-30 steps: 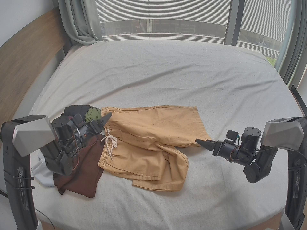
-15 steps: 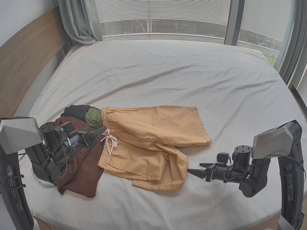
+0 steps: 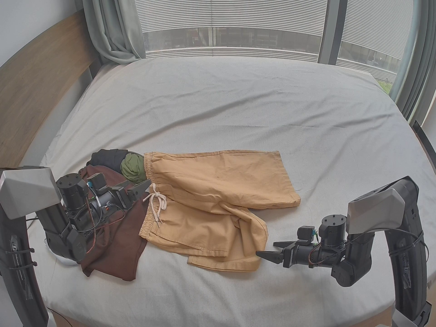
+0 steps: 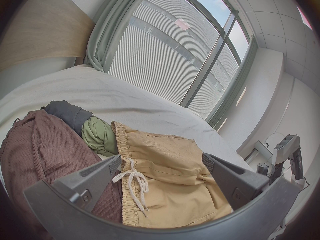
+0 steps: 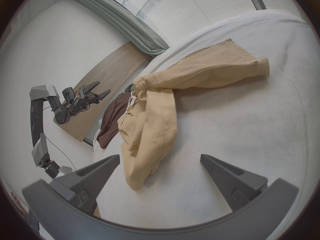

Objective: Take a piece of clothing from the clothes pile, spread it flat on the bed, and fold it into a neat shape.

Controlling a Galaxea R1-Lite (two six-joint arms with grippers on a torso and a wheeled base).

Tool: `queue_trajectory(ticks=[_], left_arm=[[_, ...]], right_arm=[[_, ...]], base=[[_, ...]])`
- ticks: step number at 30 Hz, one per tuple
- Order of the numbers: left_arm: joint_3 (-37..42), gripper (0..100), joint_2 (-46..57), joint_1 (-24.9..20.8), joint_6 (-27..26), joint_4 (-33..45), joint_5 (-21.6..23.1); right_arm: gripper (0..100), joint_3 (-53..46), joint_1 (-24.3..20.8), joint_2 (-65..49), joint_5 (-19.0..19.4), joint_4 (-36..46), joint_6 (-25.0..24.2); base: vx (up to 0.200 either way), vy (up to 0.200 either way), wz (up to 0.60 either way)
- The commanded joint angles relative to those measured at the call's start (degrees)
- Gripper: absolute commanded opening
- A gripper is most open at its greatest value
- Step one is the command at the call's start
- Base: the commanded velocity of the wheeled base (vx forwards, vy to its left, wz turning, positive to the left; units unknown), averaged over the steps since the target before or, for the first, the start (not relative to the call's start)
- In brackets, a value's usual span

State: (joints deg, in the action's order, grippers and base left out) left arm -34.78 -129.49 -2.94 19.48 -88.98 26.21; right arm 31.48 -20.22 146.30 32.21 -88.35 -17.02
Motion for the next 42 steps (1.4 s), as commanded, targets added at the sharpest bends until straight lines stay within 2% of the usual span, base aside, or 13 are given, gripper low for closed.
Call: queue_trajectory(ticks=[1, 11, 12, 21, 31, 42], left_arm=[[0.0, 100, -0.2, -0.1, 0.0, -0.1, 0.0], [0.2, 100, -0.6, -0.3, -0.1, -0.1, 0.0], [0.2, 100, -0.6, -0.3, -0.1, -0.1, 0.0], [0.0, 100, -0.9, -0.4, 0.1, -0.1, 0.1], [0.0, 100, -1.3, -0.5, 0.1, -0.1, 0.1], [0.1, 100, -1.4, -0.6, 0.1, -0.1, 0.1]], right_arm=[[100, -0.1, -0.9, 0.5, 0.4, 0.0, 0.0], [100, 0.3, -1.6, 1.4, 0.5, 0.0, -0.2], [0, 0.3, -1.6, 1.4, 0.5, 0.0, -0.2], [0, 0.4, -2.2, 0.1, 0.7, -0.1, -1.1], [0, -1.2, -1.8, -7.7, 0.6, 0.0, -3.0], [0, 0.4, 1.4, -7.3, -0.3, -0.1, -2.2]], base=[[0.0, 0.0, 0.0], [0.0, 0.0, 0.0], [0.0, 0.0, 0.0], [0.0, 0.0, 0.0], [0.0, 0.0, 0.0], [0.0, 0.0, 0.0]])
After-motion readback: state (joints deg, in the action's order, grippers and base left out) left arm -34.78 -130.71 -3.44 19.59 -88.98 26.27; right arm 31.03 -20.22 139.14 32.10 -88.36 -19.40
